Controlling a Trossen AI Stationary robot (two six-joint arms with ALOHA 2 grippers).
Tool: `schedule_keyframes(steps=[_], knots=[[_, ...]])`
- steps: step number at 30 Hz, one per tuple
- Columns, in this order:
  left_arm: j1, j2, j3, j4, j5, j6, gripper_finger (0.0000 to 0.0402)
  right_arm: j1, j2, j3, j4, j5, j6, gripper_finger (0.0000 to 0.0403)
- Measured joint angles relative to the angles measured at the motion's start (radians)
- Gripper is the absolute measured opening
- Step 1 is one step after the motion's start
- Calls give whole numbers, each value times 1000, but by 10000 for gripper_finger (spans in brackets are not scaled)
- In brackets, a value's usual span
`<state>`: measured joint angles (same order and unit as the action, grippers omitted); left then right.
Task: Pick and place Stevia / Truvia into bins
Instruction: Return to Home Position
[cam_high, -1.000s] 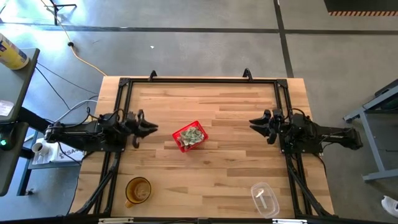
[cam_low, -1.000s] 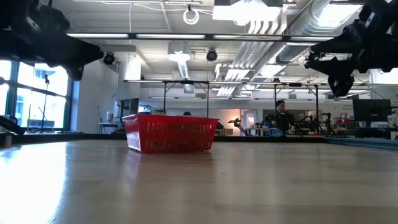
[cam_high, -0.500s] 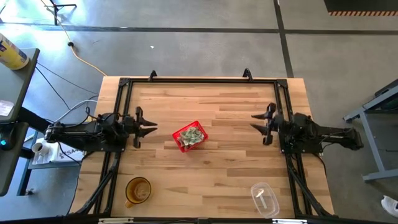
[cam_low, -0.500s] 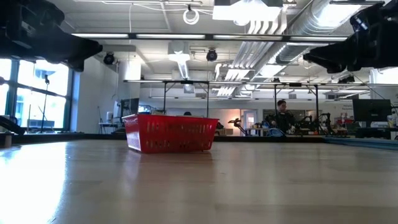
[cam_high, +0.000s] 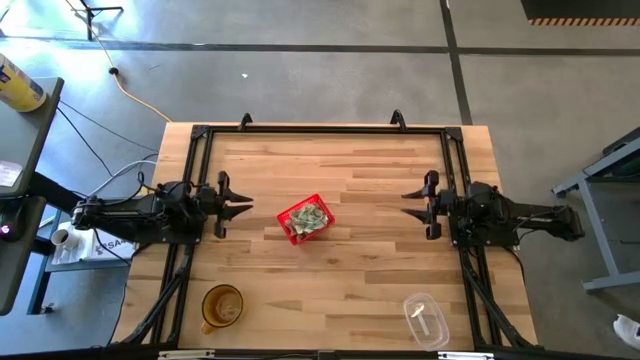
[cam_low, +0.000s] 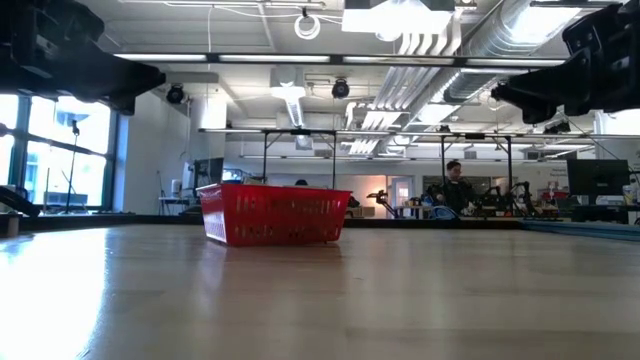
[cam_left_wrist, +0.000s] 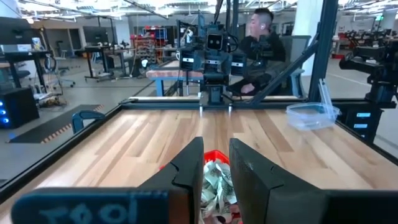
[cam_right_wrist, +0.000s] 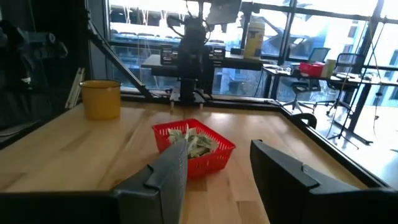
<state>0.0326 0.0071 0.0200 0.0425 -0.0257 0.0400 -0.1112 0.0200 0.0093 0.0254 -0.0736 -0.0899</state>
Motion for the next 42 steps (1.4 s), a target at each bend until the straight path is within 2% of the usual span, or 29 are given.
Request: schedule_keyframes(steps=[42], knots=[[0, 0, 2, 0, -2, 0, 111, 0, 0, 1, -6, 21, 38, 167]])
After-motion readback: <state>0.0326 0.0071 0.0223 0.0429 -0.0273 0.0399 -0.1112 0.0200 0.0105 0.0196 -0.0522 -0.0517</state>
